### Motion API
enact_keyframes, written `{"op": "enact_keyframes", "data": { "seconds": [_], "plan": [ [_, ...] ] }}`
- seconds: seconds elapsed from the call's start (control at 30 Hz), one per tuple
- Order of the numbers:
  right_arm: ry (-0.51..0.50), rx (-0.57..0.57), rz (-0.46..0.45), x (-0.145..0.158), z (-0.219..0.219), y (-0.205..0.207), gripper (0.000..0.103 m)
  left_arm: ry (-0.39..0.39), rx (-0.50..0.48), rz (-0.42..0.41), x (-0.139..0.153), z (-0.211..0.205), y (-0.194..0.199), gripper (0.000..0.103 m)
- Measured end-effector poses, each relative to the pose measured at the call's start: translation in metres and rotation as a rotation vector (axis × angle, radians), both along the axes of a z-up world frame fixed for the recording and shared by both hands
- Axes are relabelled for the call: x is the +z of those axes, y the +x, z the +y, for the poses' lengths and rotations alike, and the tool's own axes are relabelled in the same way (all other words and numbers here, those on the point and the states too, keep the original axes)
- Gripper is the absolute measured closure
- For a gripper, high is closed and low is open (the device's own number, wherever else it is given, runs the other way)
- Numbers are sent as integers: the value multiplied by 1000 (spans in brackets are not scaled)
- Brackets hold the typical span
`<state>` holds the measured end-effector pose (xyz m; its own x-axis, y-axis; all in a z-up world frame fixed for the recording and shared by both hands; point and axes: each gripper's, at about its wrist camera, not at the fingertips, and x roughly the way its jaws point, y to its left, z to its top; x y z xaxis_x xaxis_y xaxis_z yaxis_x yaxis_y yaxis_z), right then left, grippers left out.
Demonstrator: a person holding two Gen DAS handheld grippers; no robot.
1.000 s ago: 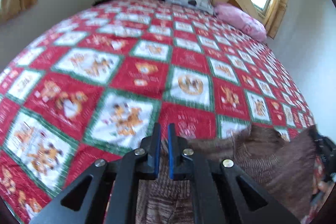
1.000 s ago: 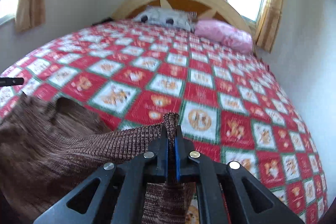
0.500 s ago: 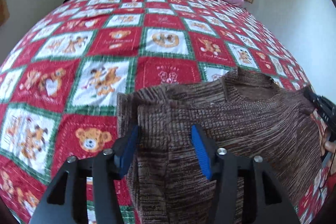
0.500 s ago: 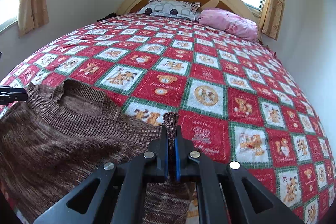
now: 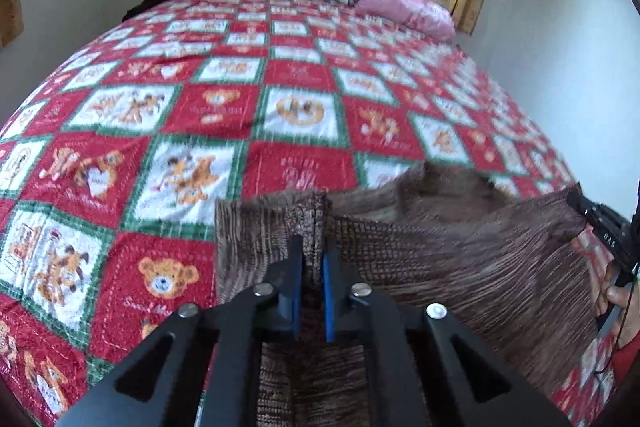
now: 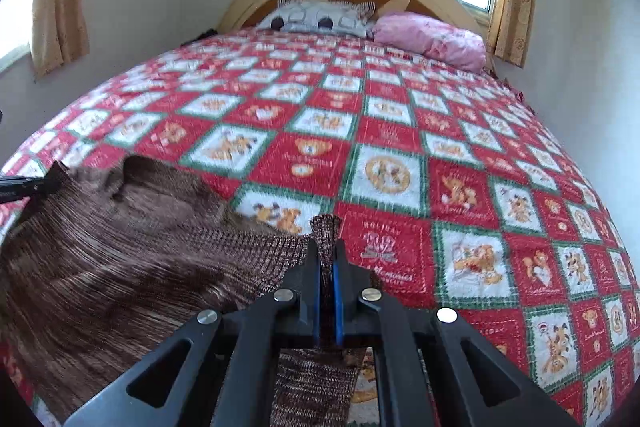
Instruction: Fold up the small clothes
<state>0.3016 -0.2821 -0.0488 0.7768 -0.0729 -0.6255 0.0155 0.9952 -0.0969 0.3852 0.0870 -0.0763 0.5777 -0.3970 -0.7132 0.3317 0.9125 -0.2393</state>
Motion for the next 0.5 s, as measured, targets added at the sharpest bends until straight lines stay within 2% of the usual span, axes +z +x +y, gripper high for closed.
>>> {"op": "enact_keyframes", "data": {
  "seconds": [0.17, 0.23, 0.3, 0.43, 0.5],
  "plan": [
    [-39, -4, -83, 28, 3, 3, 99, -20, 53, -57, 20, 2, 20, 95],
    [-35, -23, -90, 28, 2, 15, 99, -31, 78, -45, 16, 2, 32, 95],
    [-66, -45, -78, 17, 2, 27, 99, 3, 107, -37, 3, -5, 44, 95],
    [-144, -88, -16, -25, 3, 48, 99, 87, 136, -4, -27, -20, 62, 95],
    [-167, -96, 14, -36, 1, 51, 99, 112, 143, 10, -29, -21, 66, 90]
  ]
}}
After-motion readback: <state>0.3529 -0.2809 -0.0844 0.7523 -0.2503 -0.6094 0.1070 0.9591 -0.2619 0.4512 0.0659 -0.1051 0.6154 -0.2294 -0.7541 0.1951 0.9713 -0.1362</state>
